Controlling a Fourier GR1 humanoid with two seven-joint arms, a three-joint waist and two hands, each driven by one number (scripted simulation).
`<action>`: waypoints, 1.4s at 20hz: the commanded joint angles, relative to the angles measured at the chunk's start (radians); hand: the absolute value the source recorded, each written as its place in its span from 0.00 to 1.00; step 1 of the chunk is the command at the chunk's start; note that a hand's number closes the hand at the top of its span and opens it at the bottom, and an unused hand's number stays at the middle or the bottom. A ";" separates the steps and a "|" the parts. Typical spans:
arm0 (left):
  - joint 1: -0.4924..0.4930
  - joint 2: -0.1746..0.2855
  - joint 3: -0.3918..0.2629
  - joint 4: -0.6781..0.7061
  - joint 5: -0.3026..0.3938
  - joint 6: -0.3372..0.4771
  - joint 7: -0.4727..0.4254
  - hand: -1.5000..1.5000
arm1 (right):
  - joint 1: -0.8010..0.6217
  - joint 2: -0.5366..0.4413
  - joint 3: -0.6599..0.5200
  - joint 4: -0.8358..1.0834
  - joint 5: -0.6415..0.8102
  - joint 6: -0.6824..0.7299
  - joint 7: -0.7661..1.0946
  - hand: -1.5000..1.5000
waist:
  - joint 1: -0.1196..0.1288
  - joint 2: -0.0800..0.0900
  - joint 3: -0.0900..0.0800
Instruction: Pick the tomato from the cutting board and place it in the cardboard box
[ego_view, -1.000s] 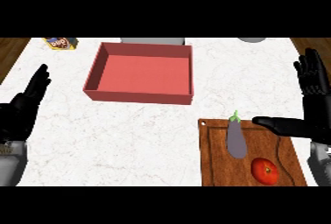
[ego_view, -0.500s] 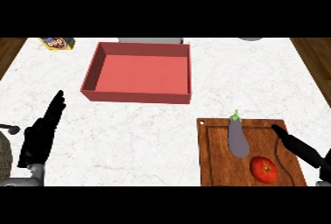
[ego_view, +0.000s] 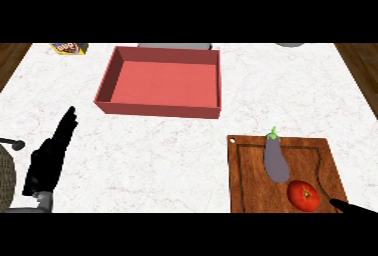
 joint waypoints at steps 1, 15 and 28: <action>-0.015 0.004 0.008 -0.007 0.002 -0.001 0.025 0.50 | 0.078 -0.145 0.070 -0.088 0.067 0.157 0.203 0.00 | 0.010 0.004 -0.003; 0.011 -0.015 0.025 -0.060 -0.017 -0.034 0.041 0.50 | -0.107 -0.104 0.227 -0.296 0.135 0.460 0.817 0.00 | 0.011 -0.001 0.004; -0.010 -0.092 0.035 0.020 -0.092 -0.026 -0.014 0.50 | -0.102 0.067 0.293 -0.191 0.317 0.531 0.844 0.00 | 0.006 0.000 0.004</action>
